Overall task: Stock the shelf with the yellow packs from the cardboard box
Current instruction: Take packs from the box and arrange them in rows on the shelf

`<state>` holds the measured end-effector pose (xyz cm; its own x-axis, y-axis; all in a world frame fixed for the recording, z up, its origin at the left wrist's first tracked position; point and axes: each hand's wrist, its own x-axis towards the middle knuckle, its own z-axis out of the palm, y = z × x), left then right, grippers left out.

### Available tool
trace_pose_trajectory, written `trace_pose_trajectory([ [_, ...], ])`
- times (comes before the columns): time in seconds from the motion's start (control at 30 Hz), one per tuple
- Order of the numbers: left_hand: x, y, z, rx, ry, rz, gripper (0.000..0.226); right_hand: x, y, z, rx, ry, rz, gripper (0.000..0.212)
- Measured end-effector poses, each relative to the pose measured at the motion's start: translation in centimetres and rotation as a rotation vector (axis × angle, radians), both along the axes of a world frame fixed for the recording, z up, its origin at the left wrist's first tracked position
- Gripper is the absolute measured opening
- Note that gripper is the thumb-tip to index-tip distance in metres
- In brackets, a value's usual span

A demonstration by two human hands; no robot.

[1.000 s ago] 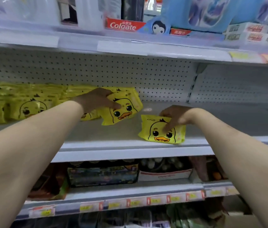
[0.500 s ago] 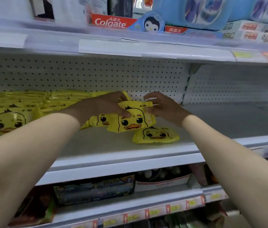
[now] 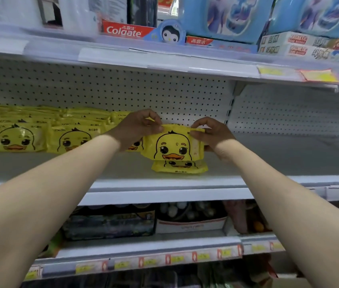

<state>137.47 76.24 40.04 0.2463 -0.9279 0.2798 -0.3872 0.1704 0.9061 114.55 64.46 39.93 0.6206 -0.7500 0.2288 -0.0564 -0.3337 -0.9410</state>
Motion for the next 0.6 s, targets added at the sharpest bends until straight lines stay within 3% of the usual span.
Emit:
trace_pose_trajectory([
  [0.27,-3.4,1.3,-0.4,-0.019,-0.039,0.163,0.011,-2.5,0.8,-0.3,-0.005,0.068,0.039,0.007],
  [0.43,-4.3,2.4,-0.5,0.128,-0.135,0.147,0.009,-4.1,0.7,-0.2,-0.084,0.119,0.088,0.012],
  [0.6,-5.1,2.9,-1.1,0.165,-0.094,0.221,0.012,-4.5,1.2,-0.6,-0.124,0.118,0.055,0.003],
])
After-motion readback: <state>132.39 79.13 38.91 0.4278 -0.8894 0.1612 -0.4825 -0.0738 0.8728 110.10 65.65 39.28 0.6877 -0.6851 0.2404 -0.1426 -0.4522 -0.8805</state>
